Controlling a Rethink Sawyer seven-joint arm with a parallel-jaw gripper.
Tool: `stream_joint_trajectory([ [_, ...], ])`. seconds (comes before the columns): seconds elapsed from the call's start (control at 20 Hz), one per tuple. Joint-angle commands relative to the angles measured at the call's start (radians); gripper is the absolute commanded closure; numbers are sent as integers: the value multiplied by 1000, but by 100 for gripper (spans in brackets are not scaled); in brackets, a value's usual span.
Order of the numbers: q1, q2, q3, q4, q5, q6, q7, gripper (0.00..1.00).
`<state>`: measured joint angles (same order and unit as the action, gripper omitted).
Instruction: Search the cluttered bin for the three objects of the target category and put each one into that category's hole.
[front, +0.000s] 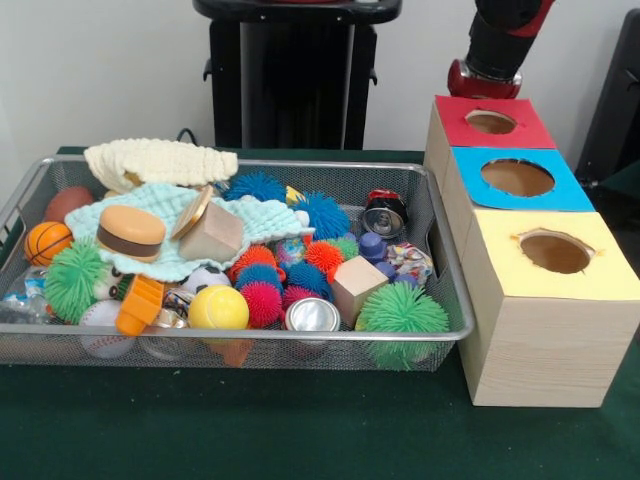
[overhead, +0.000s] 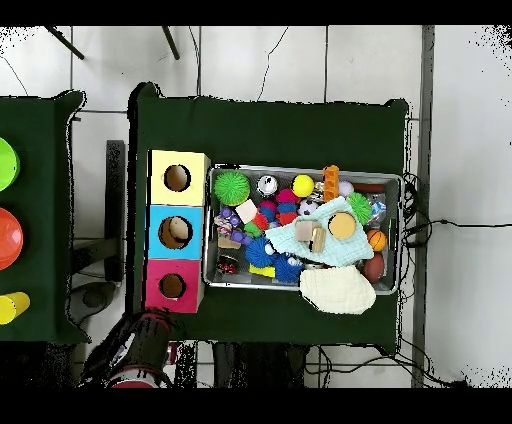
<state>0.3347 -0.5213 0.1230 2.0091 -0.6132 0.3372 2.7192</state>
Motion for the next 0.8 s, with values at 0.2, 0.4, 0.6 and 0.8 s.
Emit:
stream_joint_trajectory([
  [0.2, -56, -39, -16, -100, 99, -3, 68, 0],
  [0.4, -105, -60, 8, -72, 100, -3, 25, 0],
  [0.6, -174, -90, 45, -45, 96, 16, -34, 0],
  [0.8, -250, -124, 82, -22, 79, 50, -99, 0],
])
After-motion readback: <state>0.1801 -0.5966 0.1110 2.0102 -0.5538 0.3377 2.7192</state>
